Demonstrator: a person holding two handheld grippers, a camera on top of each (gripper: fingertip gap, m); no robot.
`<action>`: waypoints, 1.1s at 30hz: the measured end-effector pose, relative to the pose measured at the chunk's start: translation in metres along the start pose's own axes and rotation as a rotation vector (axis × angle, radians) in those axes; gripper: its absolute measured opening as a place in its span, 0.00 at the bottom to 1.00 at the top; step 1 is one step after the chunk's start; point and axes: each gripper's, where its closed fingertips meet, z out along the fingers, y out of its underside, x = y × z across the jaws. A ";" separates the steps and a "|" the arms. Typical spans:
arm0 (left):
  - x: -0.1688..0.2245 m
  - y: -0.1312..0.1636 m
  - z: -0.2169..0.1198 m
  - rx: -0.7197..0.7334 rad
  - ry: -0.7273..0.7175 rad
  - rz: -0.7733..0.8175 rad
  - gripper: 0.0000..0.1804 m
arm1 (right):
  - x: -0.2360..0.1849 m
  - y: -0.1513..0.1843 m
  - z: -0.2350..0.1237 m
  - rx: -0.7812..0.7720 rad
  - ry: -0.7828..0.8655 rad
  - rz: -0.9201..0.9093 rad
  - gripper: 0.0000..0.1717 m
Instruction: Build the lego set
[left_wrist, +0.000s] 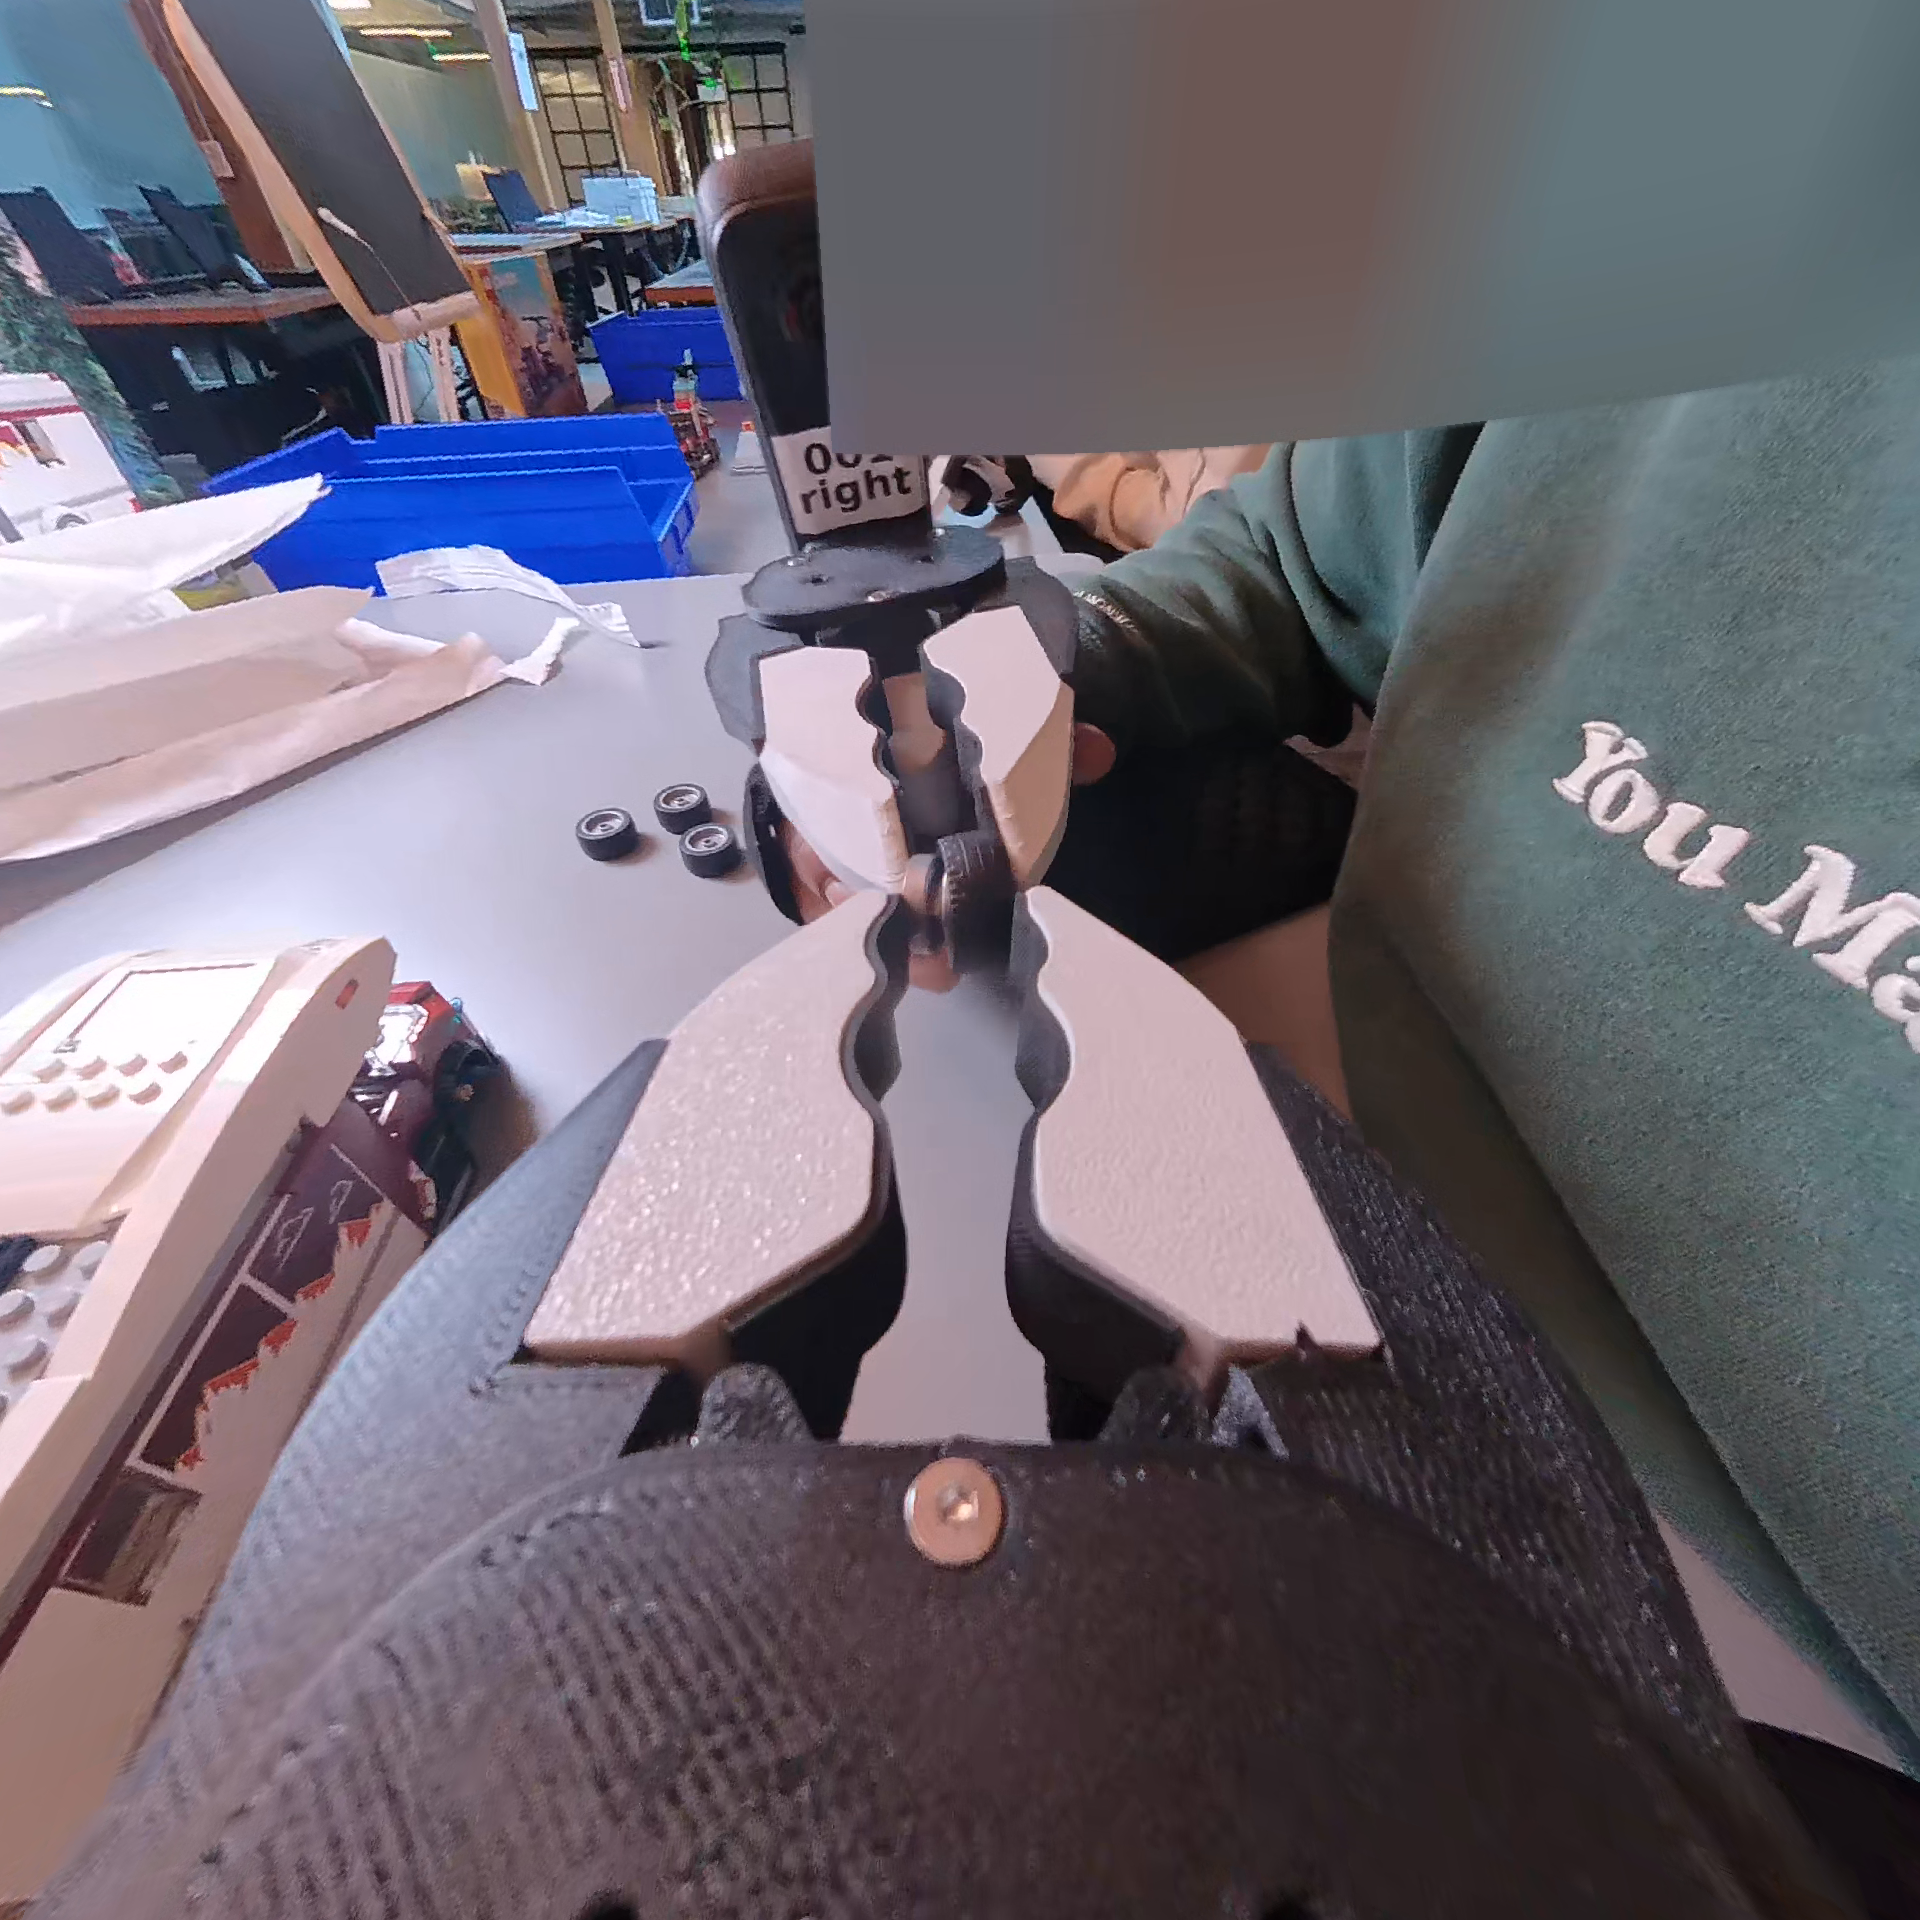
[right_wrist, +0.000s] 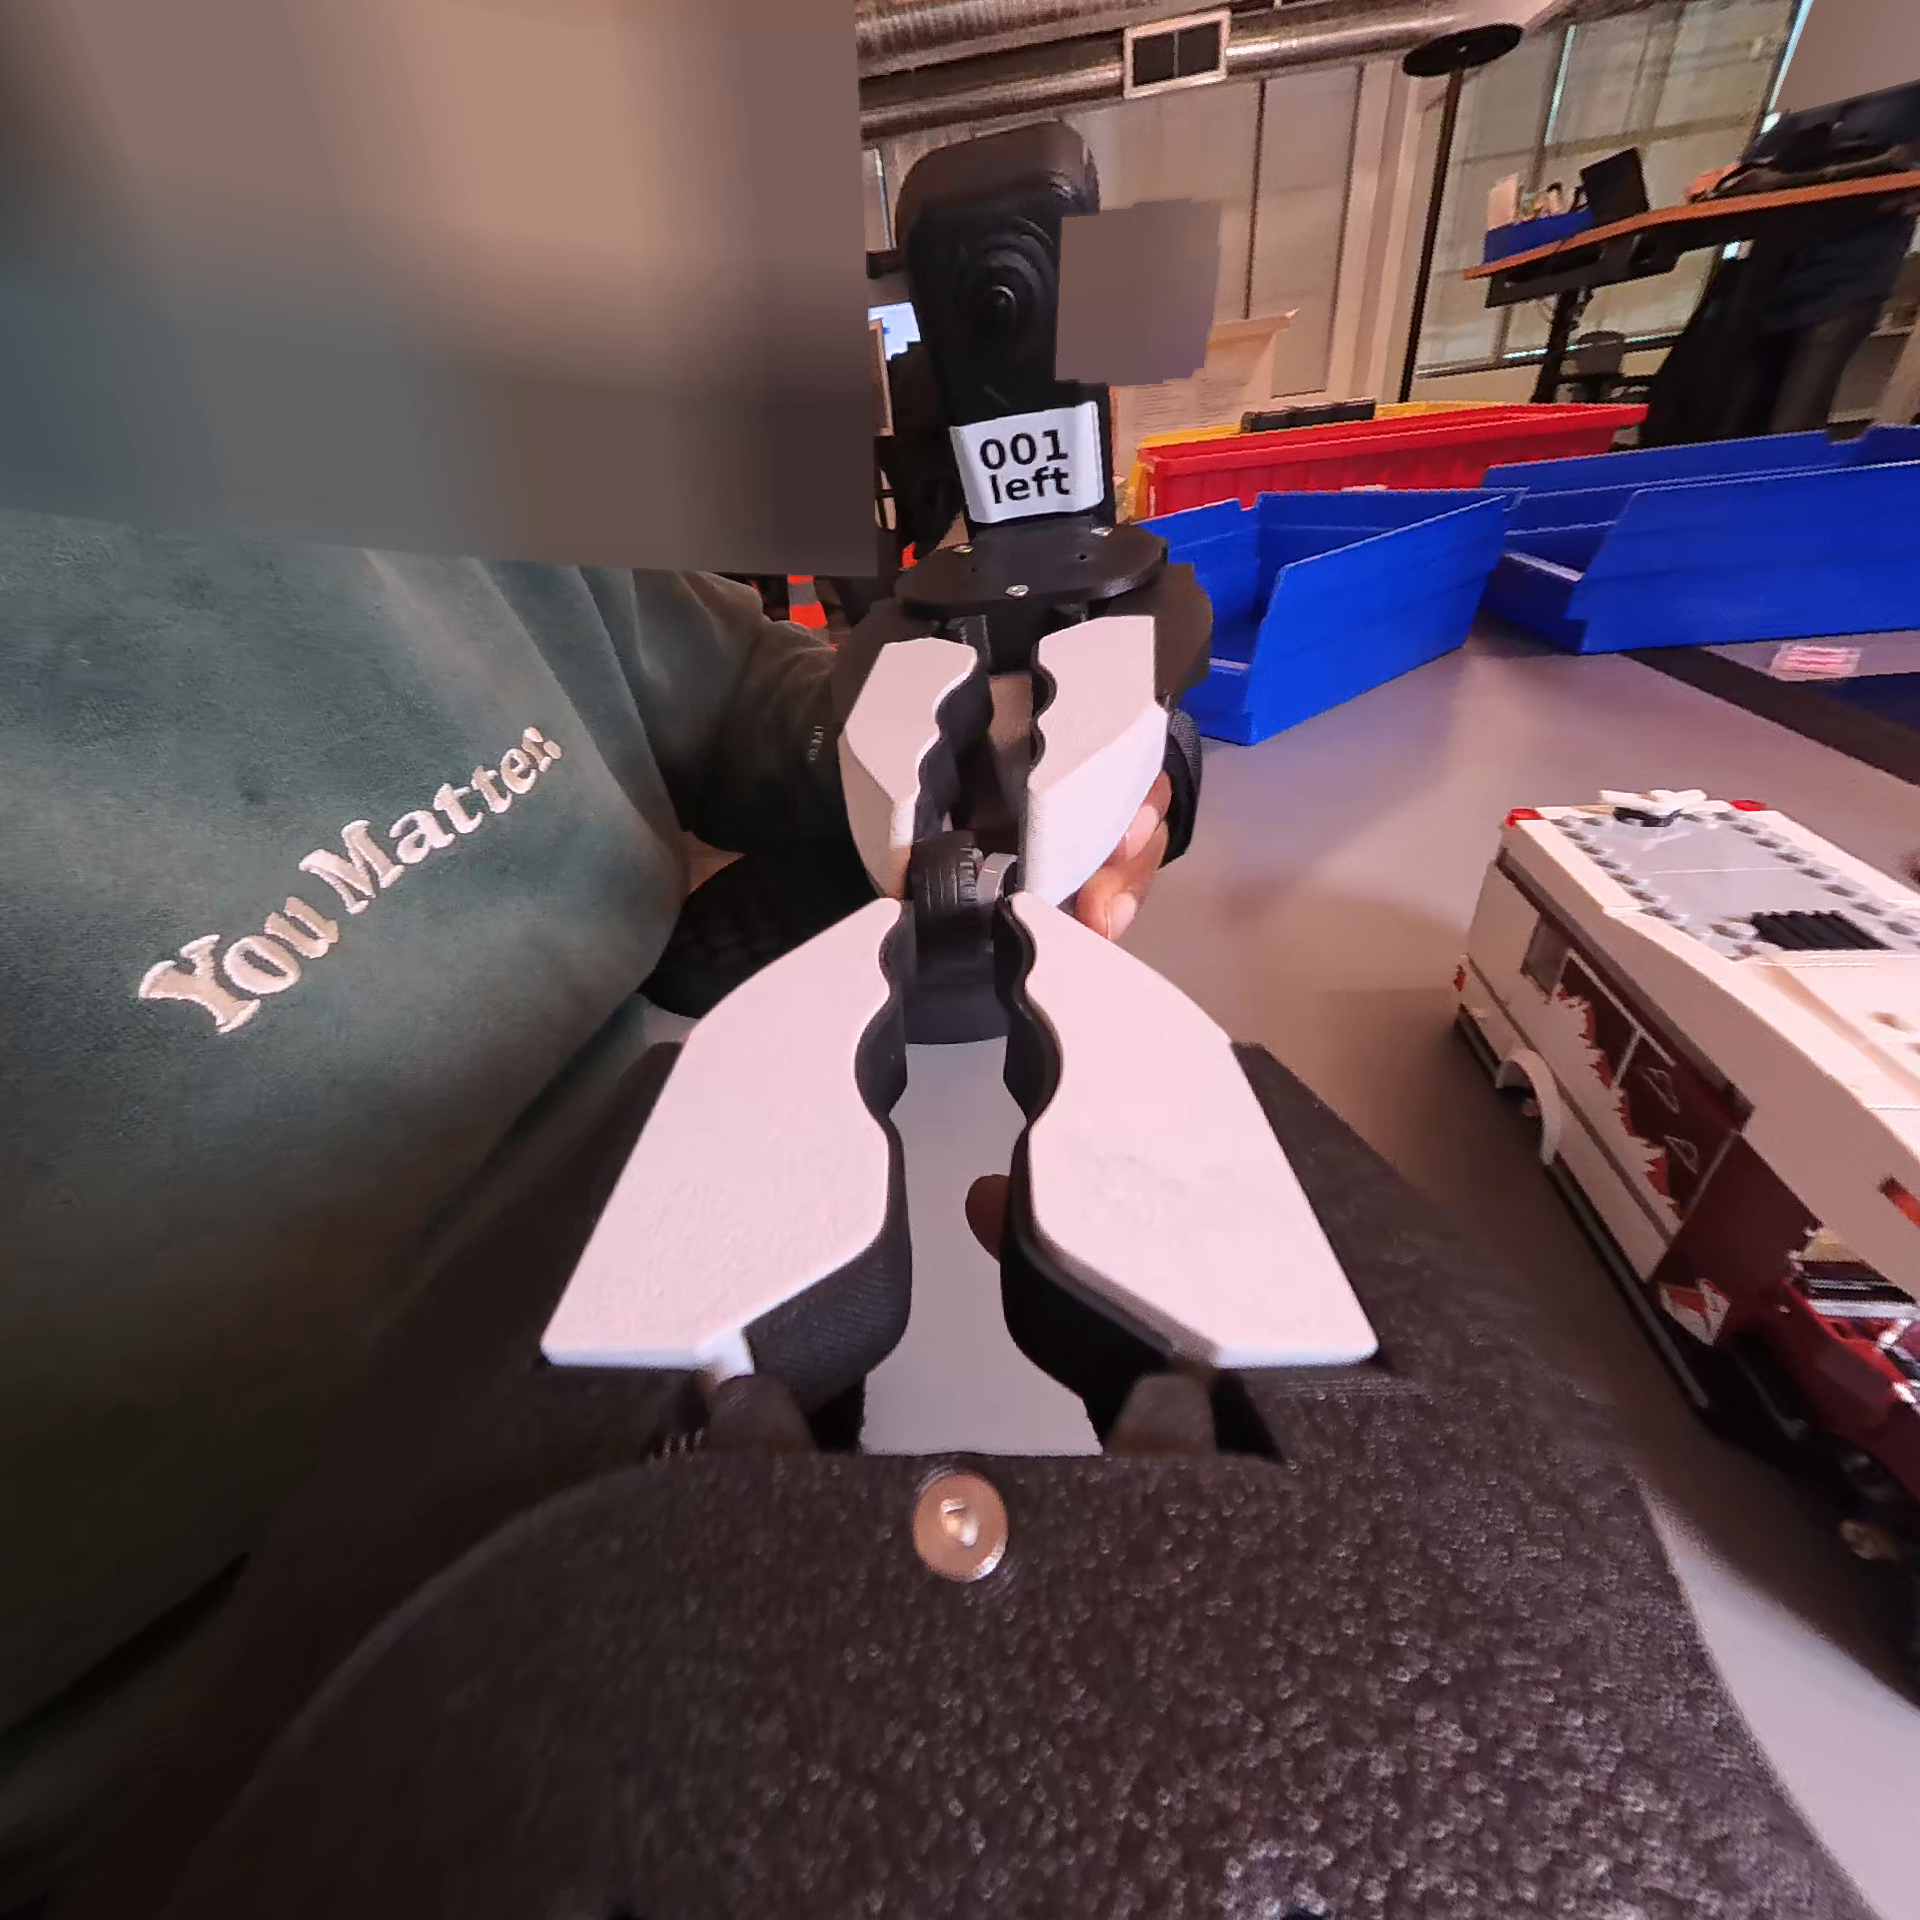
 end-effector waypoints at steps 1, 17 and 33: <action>0.002 0.001 0.000 -0.006 0.009 0.005 0.11 | -0.002 0.001 0.000 -0.006 -0.015 0.004 0.08; 0.030 -0.002 0.001 0.073 0.224 -0.102 0.10 | -0.031 0.004 0.002 -0.053 -0.128 -0.107 0.08; 0.014 -0.003 -0.002 0.121 0.117 -0.072 0.10 | -0.014 -0.001 0.003 -0.023 -0.039 0.016 0.09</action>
